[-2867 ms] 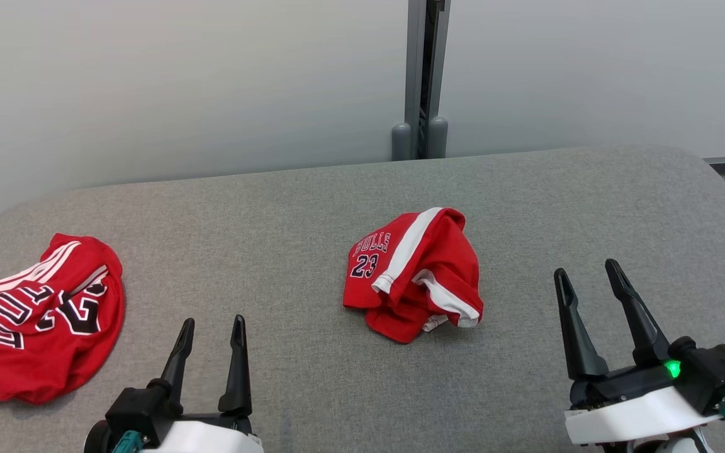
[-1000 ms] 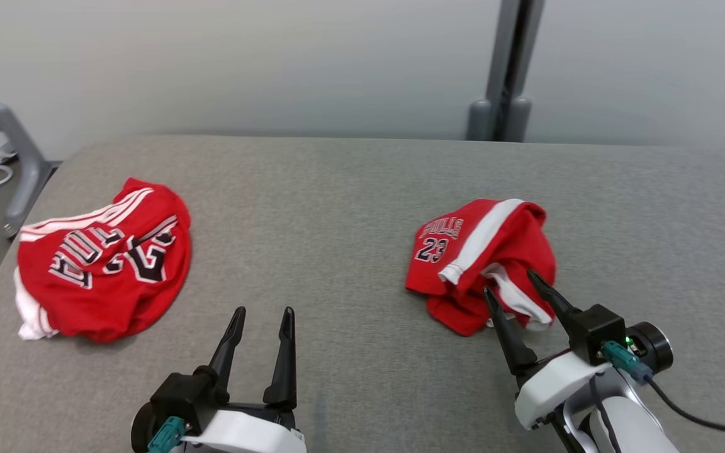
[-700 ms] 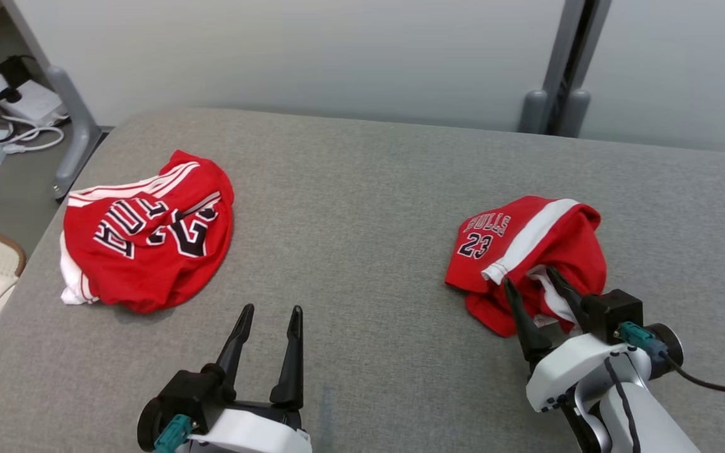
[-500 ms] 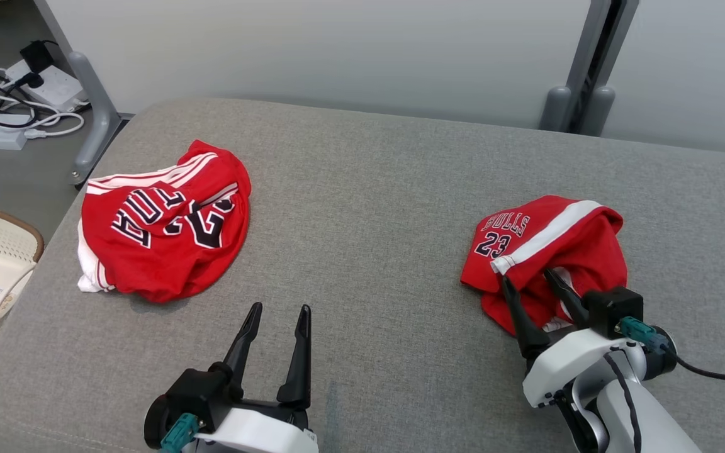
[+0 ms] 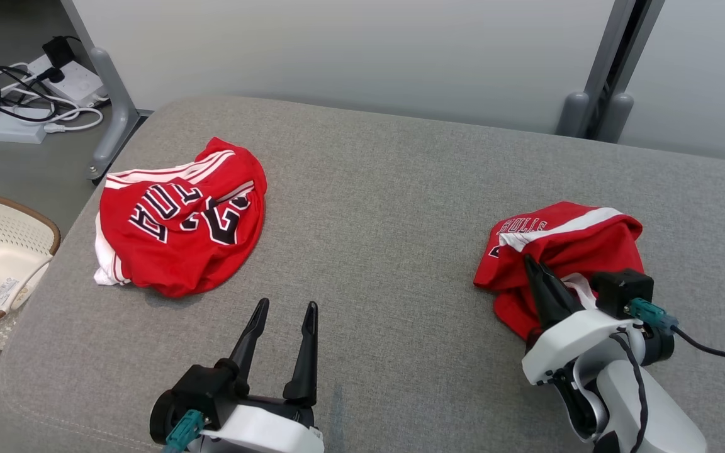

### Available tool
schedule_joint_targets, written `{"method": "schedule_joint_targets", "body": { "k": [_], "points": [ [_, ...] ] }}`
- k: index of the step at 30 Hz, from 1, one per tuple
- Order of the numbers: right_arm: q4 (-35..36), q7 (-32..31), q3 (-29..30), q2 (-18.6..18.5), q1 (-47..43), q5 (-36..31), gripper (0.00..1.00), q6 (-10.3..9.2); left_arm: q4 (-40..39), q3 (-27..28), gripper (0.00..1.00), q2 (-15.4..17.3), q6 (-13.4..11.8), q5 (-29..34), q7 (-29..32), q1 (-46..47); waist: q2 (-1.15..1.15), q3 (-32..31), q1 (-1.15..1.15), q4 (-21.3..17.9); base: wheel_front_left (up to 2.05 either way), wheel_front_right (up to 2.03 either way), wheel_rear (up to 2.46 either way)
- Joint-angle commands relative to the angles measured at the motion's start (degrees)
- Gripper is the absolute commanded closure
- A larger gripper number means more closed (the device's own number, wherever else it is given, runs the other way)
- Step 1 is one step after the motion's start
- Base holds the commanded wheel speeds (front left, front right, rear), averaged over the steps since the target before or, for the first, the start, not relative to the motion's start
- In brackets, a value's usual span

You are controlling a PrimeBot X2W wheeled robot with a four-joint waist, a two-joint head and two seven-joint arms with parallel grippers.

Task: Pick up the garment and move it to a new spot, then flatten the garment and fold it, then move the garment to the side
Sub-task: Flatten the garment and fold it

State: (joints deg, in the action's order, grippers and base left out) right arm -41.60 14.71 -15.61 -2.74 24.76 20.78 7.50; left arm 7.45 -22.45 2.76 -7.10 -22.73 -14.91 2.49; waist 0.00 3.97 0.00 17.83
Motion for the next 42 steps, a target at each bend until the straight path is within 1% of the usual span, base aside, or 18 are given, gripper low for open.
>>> {"method": "schedule_joint_targets", "body": {
  "k": [1,3,8,12,14,16,19,22,25,28,32,35,36,37,38,39,41,42],
  "points": [
    [0.44,0.55,-0.28,-0.25,0.63,0.33,1.0,-0.01,-0.19,0.09,0.0,0.23,-0.04,-0.14,-0.16,0.63,0.0,-0.1,0.0,0.06,0.0,0.0,0.0],
    [1.52,0.64,-1.25,-0.23,1.32,0.72,1.0,-0.01,-0.05,0.2,0.0,0.23,-0.03,-0.15,-0.16,0.54,0.0,-0.35,0.0,0.08,0.0,0.0,0.0],
    [6.36,0.6,-6.76,-0.28,4.39,3.62,1.0,-0.01,0.24,0.4,0.0,0.23,0.09,-0.24,-0.16,-0.13,0.0,-1.69,0.0,-0.16,0.0,0.0,0.0],
    [10.93,0.58,-10.64,-0.26,9.79,6.82,1.0,-0.01,0.26,0.49,0.0,0.22,0.19,-0.55,-0.16,-0.59,0.0,-2.79,0.0,-0.65,0.0,0.0,0.0],
    [13.83,0.59,-11.69,-0.25,13.43,7.29,1.0,-0.01,0.44,0.49,0.0,0.23,0.13,-0.54,-0.16,-0.96,0.0,-3.53,0.0,-1.0,0.0,0.0,0.0],
    [17.03,0.6,-10.78,-0.33,16.25,8.76,1.0,-0.01,0.33,0.81,0.0,0.23,-0.07,-0.7,-0.16,-1.28,0.0,-4.08,0.0,-1.46,0.0,0.0,0.0],
    [21.46,0.6,-7.51,-0.32,19.53,11.12,1.0,-0.01,0.21,1.01,0.0,0.22,-0.26,-0.88,-0.16,-2.19,0.0,-4.99,0.0,-2.4,0.0,0.0,0.0],
    [22.91,0.59,-4.5,-0.27,19.94,13.33,1.0,-0.01,0.04,1.33,0.0,0.23,-0.28,-0.99,-0.16,-2.68,0.0,-5.66,0.0,-3.42,0.0,0.0,0.0],
    [21.16,-0.17,-2.42,-2.92,17.27,15.03,1.0,-0.01,-0.39,1.58,0.0,0.23,-0.41,-1.06,-0.16,-2.8,0.0,-5.8,0.0,-4.44,0.0,0.0,0.0],
    [19.25,-1.71,-0.63,-5.77,12.36,17.88,1.0,-0.01,-0.83,1.89,0.0,0.22,-0.46,-1.26,-0.16,-2.64,0.0,-5.27,0.0,-5.65,0.0,0.0,0.0],
    [16.22,-3.0,0.02,-11.98,3.36,20.67,1.0,-0.01,-1.03,1.51,0.0,0.23,-0.41,-1.37,-0.16,-2.07,0.0,-4.02,0.0,-6.93,0.0,0.0,0.0],
    [11.45,-3.57,1.99,-15.0,-2.17,22.94,1.0,0.0,-1.08,1.49,0.0,0.23,-0.48,-1.18,-0.16,-1.48,0.0,-3.13,0.0,-7.97,0.0,0.0,0.0],
    [9.5,-2.7,3.06,-16.36,-3.0,22.42,0.96,-0.01,-1.07,1.65,0.0,0.23,-0.54,-1.04,-0.16,-1.36,0.0,-2.84,0.0,-8.45,0.0,0.0,0.0],
    [6.66,-2.14,4.65,-17.17,-3.81,22.38,0.31,-0.01,-1.07,1.73,0.0,0.23,-0.54,-0.9,-0.16,-1.14,0.0,-2.5,0.0,-8.93,0.0,0.0,0.0],
    [3.94,-1.76,5.92,-17.41,-4.31,22.01,0.0,-0.01,-0.91,1.74,0.0,0.23,-0.38,-0.78,-0.16,-0.86,0.0,-2.23,0.0,-9.32,0.0,0.0,0.0],
    [3.94,-1.76,5.92,-17.41,-4.31,22.01,0.0,-0.01,-0.91,1.74,0.0,0.23,-0.38,-0.78,-0.16,-0.86,0.0,-2.23,0.0,-9.32,0.0,0.0,0.0],
    [-1.43,-0.96,7.25,-16.85,-3.2,20.36,0.0,0.01,-0.77,1.98,0.0,0.22,-0.3,-0.55,-0.17,-0.36,0.0,-1.68,0.0,-10.74,0.0,0.0,0.0],
    [-2.13,-0.82,6.97,-16.77,-2.62,19.62,0.0,0.0,-0.7,2.11,0.0,0.23,-0.33,-0.48,-0.16,-0.27,0.0,-1.56,0.0,-11.34,0.0,0.0,0.0]
  ]
}}
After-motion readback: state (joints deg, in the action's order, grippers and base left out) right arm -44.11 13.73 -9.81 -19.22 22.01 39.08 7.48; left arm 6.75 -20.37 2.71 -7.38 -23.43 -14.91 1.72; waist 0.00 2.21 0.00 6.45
